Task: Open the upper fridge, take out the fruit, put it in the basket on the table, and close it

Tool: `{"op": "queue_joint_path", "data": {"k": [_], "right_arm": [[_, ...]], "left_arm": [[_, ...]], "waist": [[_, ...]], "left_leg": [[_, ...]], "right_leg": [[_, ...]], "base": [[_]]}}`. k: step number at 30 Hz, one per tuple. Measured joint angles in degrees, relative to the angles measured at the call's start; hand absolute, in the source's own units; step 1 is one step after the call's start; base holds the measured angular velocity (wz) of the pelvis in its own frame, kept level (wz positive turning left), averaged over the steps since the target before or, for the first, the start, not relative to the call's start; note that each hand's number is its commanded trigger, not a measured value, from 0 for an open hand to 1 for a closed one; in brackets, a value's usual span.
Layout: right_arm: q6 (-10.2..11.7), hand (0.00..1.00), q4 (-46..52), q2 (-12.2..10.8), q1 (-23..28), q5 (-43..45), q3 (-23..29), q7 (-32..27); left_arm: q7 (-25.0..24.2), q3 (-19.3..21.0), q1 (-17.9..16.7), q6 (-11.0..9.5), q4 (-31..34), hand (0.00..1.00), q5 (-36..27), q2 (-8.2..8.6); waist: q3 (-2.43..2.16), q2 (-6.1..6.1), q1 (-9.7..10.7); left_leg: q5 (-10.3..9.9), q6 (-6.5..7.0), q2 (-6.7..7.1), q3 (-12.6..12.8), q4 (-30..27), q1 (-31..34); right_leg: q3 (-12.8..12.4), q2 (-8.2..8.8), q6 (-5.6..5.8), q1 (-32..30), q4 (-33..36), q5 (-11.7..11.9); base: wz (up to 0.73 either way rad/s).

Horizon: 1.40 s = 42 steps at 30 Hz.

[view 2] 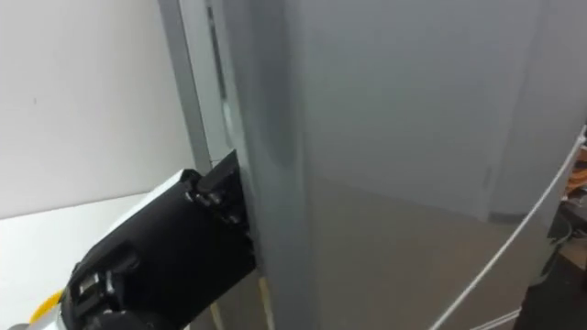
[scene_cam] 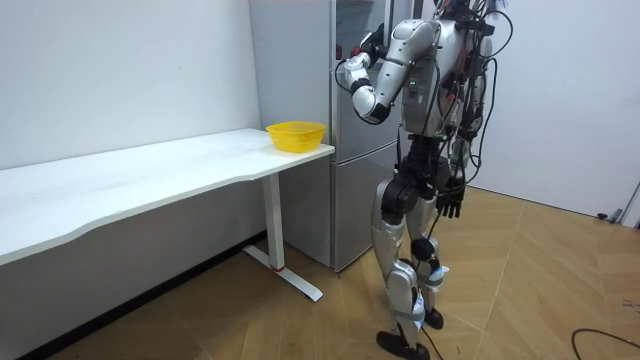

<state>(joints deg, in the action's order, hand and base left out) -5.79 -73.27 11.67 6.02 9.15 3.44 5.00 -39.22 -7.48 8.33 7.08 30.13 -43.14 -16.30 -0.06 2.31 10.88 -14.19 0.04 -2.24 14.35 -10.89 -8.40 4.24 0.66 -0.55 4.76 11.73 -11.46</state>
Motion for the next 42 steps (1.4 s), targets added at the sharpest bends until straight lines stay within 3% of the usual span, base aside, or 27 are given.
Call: {"op": "queue_joint_path", "data": {"k": [5,19,31,42], "right_arm": [[0.1,0.00,0.0,0.1,0.1,-0.2,0.0,-0.1],[0.9,0.00,0.0,0.1,0.1,-0.9,0.0,-0.6],[1.2,0.00,-0.6,0.1,-0.4,-0.8,0.1,-0.6],[0.7,0.00,-2.8,0.8,0.4,-3.7,0.0,-0.8]], "left_arm": [[-0.4,-2.2,0.1,0.0,0.0,0.00,-0.1,-0.04],[-0.3,-3.1,0.4,0.0,0.0,0.00,-0.2,-0.12],[-0.3,-3.2,2.3,0.0,0.0,0.00,-0.2,-0.08],[0.4,-4.4,2.4,0.0,-0.2,0.00,-0.2,-0.42]], "waist": [[-0.07,0.12,0.2],[-0.14,0.30,1.6],[0.16,0.28,3.0],[0.33,1.27,4.1]], "left_leg": [[0.0,0.00,-0.04,0.5,0.0,-0.3],[0.0,0.00,-0.12,1.3,0.2,-0.9],[0.0,-0.01,-0.13,1.5,0.2,-1.2],[0.0,-0.02,-0.47,5.3,0.2,-1.5]], "right_leg": [[-0.4,-0.03,0.01,0.0,0.0,0.0],[-2.0,-0.78,-0.09,0.0,-0.1,0.0],[-3.1,-0.95,-0.09,-0.1,-0.2,0.1],[-6.5,-1.68,-0.17,-1.1,-0.1,0.5]], "base": [[-0.02],[-0.05],[-0.03],[-0.17]]}}
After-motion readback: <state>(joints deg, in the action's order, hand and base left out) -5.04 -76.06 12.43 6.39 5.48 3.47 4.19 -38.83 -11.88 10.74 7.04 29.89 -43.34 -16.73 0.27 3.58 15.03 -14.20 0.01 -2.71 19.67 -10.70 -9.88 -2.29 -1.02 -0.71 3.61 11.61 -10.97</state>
